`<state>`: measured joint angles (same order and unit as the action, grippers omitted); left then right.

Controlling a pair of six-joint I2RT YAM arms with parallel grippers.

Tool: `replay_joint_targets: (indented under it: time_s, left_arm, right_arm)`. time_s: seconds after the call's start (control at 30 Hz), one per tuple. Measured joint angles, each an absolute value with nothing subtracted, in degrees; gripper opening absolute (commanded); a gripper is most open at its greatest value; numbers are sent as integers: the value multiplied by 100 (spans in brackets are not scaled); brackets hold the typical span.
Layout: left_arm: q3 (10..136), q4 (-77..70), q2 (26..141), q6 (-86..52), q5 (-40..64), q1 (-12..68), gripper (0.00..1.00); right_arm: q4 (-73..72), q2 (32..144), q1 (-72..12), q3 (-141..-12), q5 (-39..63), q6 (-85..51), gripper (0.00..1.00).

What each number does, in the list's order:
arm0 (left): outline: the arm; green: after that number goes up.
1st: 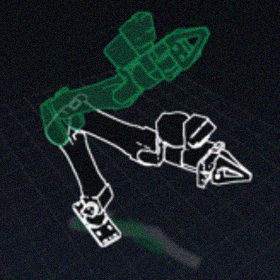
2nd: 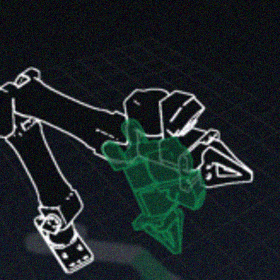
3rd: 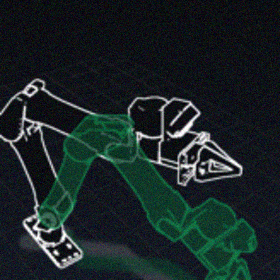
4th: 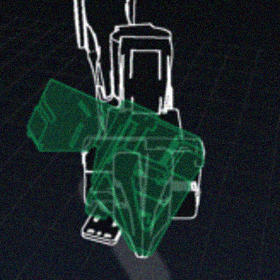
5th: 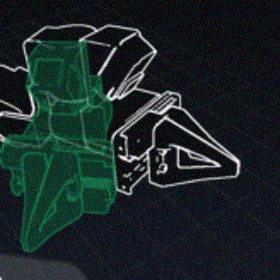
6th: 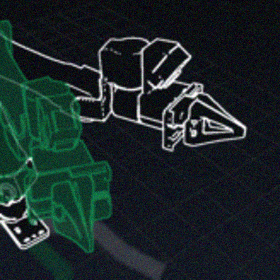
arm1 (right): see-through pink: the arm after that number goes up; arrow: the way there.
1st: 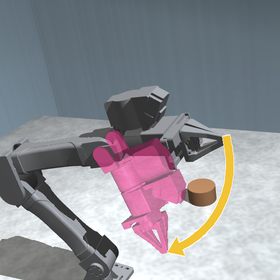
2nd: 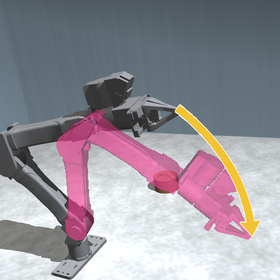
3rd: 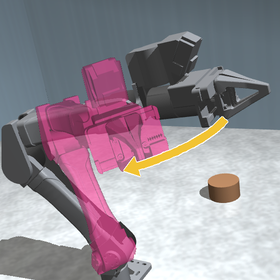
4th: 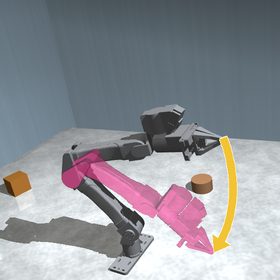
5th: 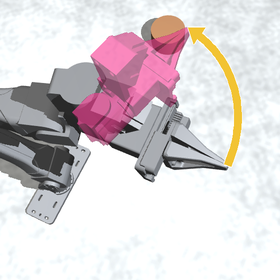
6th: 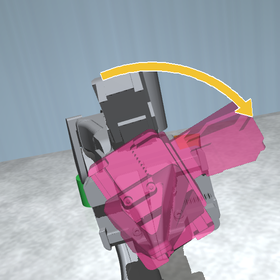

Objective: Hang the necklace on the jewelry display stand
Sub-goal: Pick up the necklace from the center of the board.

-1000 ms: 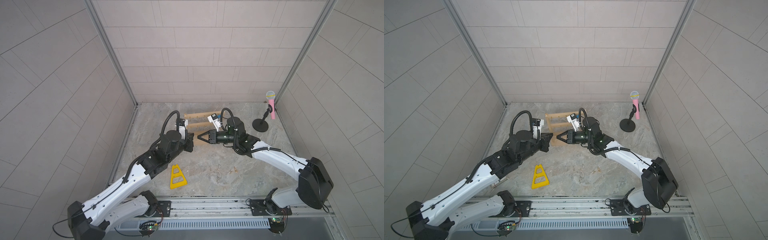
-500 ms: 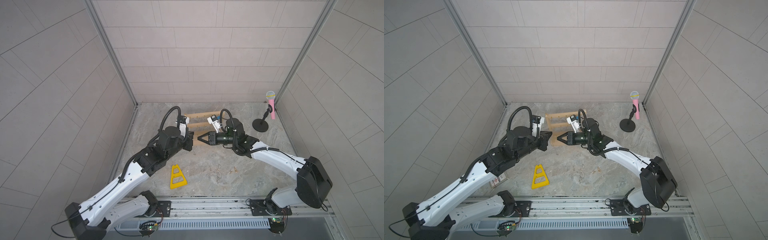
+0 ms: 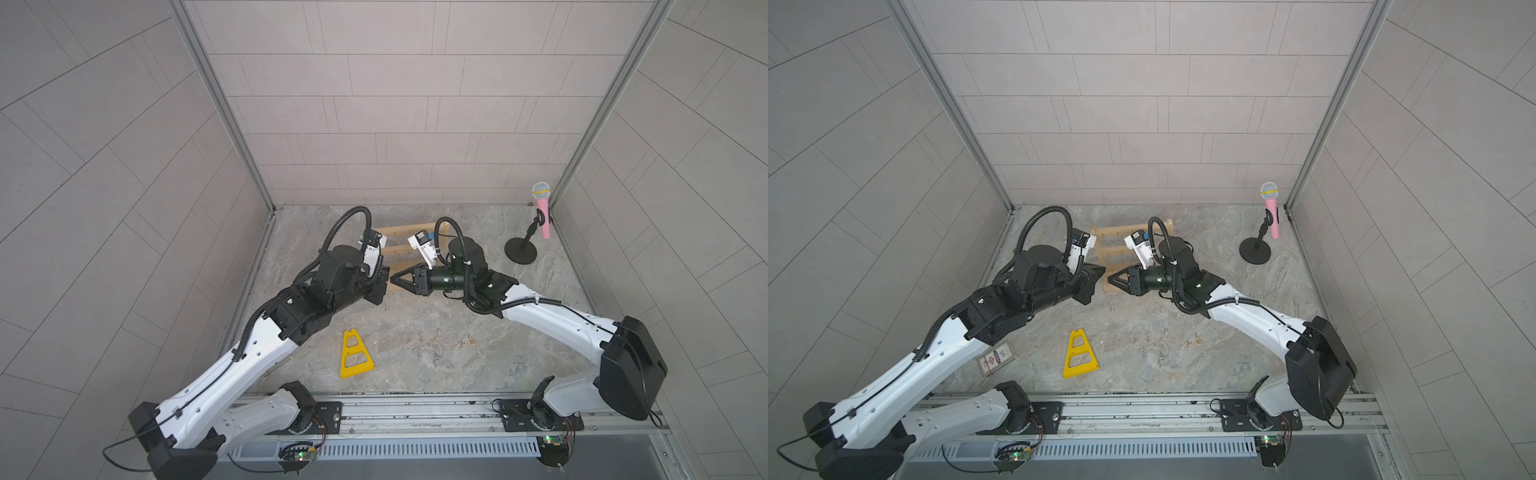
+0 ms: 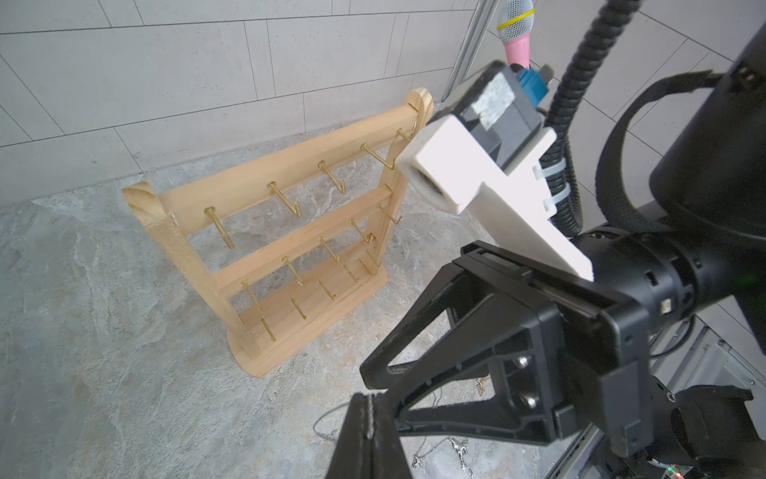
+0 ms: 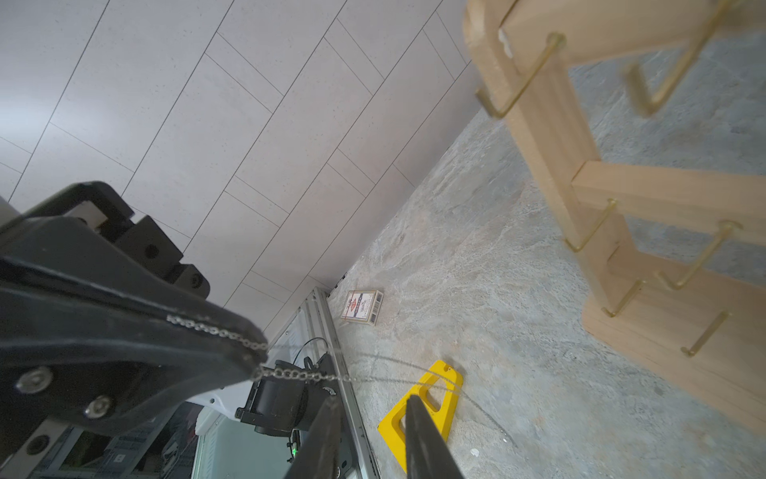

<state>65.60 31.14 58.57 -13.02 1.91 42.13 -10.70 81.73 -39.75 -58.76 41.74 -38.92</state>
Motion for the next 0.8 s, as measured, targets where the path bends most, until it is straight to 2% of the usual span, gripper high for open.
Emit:
replay_joint_targets:
  time_s: [0.6,0.8]
  left_arm:
    - [6722,3363,5892,-1253,316,4213,0]
    - [6869,3380,5889,-1253,340,4213,0]
  right_arm:
    - [-1374,8259,-4095,-5955,4171,-3813,32]
    - [-1485,8440,-4121,-5959,4147,-3815,29]
